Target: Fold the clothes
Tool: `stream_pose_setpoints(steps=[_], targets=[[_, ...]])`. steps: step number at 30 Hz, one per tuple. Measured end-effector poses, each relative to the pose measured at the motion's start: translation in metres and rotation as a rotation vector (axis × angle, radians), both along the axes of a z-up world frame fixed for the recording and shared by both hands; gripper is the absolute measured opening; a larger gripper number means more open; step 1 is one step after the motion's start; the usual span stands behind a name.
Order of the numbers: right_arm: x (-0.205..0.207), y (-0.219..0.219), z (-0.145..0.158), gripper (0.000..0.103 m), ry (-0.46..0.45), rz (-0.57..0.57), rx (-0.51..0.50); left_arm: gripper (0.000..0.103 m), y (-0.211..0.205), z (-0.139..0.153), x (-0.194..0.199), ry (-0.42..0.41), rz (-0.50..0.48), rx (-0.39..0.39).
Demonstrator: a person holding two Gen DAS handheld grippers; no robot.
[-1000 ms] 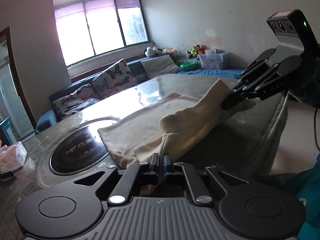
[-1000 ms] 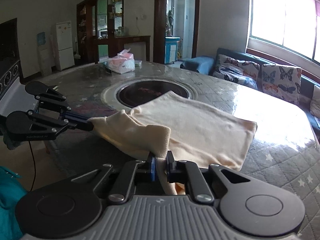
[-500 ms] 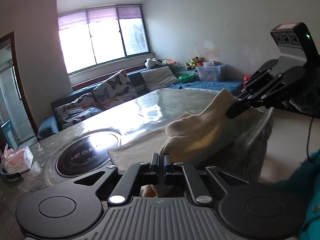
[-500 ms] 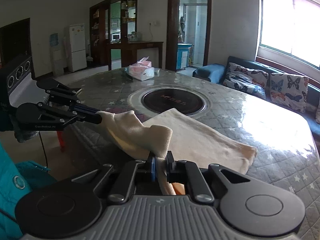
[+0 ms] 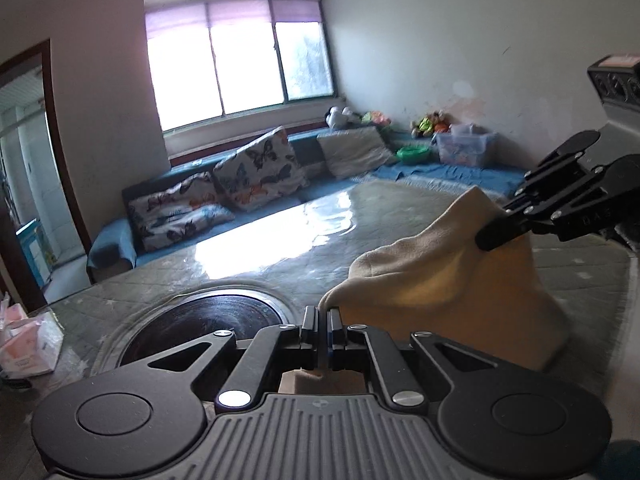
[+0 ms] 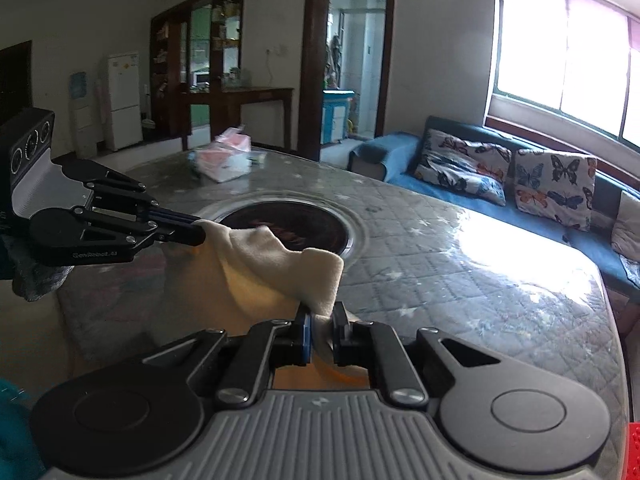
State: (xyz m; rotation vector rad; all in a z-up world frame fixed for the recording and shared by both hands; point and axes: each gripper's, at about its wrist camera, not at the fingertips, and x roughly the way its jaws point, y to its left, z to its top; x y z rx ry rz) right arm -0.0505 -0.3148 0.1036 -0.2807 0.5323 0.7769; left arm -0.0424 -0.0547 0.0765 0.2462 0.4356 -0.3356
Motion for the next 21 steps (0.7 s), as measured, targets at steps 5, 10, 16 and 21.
stream_pose_setpoints(steps=[5,10,16,21], targets=[[0.057,0.012,-0.028,0.009,0.058,-0.066,-0.023,0.005,-0.008,-0.031,0.058,0.098,0.061,0.014],[0.095,0.022,-0.075,0.016,0.145,-0.175,-0.055,0.015,-0.009,-0.062,0.082,0.171,0.126,0.037],[0.1,0.012,-0.08,0.023,0.183,-0.245,0.021,0.017,0.002,-0.048,0.079,0.168,0.177,-0.02],[0.098,0.017,-0.071,0.023,0.207,-0.213,0.063,0.015,-0.018,-0.035,0.079,0.183,0.079,-0.086]])
